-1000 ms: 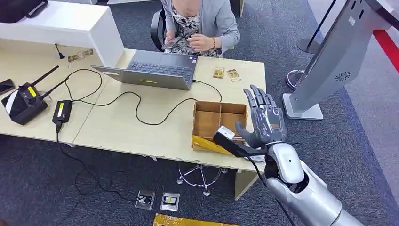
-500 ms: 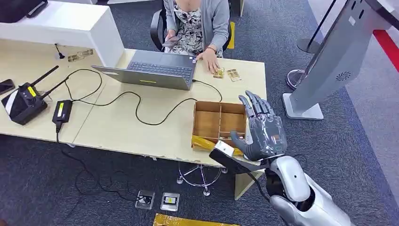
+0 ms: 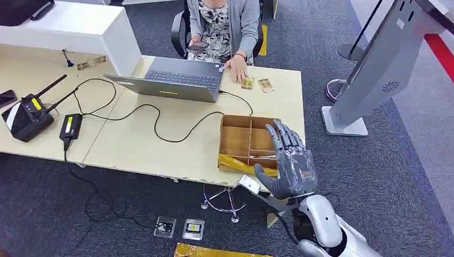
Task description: Pass the card to the sensor for recognition and then transmit it.
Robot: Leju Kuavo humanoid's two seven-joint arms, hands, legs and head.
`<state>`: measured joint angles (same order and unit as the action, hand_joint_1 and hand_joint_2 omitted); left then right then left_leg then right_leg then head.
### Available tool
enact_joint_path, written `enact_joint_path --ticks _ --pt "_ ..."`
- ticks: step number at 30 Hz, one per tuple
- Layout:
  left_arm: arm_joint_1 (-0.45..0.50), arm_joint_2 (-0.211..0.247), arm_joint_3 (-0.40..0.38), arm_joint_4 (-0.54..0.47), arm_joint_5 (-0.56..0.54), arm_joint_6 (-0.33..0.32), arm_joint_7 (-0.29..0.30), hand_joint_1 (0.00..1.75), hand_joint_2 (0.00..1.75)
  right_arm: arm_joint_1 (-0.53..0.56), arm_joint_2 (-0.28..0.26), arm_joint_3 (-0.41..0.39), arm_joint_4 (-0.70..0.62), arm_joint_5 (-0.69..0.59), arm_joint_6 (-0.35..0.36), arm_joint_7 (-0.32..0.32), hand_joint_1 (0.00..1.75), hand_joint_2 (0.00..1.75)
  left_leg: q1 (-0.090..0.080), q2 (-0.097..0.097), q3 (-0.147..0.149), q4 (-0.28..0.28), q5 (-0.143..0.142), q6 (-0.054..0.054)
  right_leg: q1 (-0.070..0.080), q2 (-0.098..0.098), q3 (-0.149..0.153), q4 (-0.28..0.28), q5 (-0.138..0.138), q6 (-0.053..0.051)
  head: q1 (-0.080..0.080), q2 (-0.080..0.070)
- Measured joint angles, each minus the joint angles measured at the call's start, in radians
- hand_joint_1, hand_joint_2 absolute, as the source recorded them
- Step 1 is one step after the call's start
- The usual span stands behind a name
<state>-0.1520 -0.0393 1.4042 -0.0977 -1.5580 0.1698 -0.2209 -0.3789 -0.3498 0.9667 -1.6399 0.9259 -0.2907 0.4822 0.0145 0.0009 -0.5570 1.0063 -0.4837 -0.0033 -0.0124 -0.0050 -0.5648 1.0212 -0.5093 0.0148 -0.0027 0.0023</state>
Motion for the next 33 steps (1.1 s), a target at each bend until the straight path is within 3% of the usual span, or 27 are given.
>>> enact_joint_path --ticks 4,13,18,33 --pt "0.000 -0.003 0.000 0.000 -0.008 0.003 0.000 0.00 0.00 0.015 0.040 0.010 0.106 0.094 -0.057 0.004 0.00 1.75 0.000 0.000 0.000 0.000 0.000 0.000 0.000 0.000 0.000 0.000 0.000 0.000 0.000 0.000" --pt "0.000 -0.007 -0.002 0.000 -0.010 0.003 0.000 0.00 0.00 0.038 0.074 0.007 0.178 0.314 0.046 0.034 0.00 1.75 0.000 0.000 -0.001 0.000 0.000 0.000 0.000 0.000 -0.001 0.000 0.000 0.000 0.000 0.000" --pt "0.000 -0.007 -0.002 0.000 -0.010 0.002 -0.001 0.00 0.00 0.033 0.085 0.004 0.197 0.322 0.087 0.017 0.00 1.75 0.000 0.000 0.000 0.000 0.000 0.000 0.000 0.000 0.000 0.000 0.000 0.000 0.000 0.000" --pt "0.000 -0.008 -0.002 0.000 -0.010 -0.002 -0.001 0.00 0.00 -0.012 0.166 0.002 0.318 0.235 0.086 -0.024 0.00 1.75 0.000 0.000 -0.001 0.000 0.000 0.000 0.000 0.000 0.000 0.000 0.000 0.000 0.000 0.000"
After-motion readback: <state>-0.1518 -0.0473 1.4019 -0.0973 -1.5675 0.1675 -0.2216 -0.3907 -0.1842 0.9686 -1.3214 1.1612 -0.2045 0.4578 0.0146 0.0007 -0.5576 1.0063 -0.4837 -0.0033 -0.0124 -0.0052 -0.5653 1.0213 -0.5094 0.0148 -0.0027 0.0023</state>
